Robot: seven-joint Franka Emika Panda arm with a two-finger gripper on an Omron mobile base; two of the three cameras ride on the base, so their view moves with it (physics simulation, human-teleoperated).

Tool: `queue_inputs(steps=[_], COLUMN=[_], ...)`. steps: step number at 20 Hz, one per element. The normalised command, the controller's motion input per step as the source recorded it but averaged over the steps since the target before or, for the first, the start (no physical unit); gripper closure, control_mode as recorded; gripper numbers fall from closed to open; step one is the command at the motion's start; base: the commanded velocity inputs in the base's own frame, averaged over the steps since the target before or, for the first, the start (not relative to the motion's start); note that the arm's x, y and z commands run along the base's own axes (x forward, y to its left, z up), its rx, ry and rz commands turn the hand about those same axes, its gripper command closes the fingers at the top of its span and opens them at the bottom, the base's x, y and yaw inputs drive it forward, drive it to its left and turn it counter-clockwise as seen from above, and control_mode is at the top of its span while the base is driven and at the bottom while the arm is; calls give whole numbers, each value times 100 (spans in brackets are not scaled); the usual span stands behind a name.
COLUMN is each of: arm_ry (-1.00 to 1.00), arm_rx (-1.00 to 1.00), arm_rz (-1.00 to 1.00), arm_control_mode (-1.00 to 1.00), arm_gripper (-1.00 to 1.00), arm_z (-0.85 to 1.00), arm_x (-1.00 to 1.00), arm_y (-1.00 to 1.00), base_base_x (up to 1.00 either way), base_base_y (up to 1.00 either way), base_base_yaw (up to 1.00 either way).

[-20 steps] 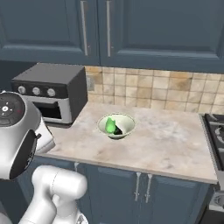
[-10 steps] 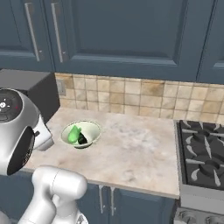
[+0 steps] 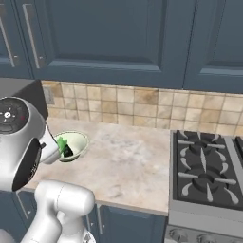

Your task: Take the corn, mushroom, and eggplant from the freezer and place them in the bowl on the counter.

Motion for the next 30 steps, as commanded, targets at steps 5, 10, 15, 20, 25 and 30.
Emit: queue_inputs(steps=[5, 10, 15, 20, 25, 30], arm_ry=[0, 0, 0, 1, 0, 0], arm_rx=[0, 8, 11, 3, 2, 3], arm_rz=[0, 0, 1, 0, 0, 0], arm_control_mode=[100, -100, -100, -100, -100, -100], arm_gripper=[100, 100, 100, 100, 100, 100], arm_z=[0, -64, -96, -70, -75, -56], arm_x=[0, 57, 64, 67, 44, 50], arm_y=[0, 47, 16, 0, 9, 26], base_base_x=[89, 0, 0, 0, 0, 0], base_base_y=[76, 0, 0, 0, 0, 0], base_base_yaw=[0, 0, 0, 0, 0, 0])
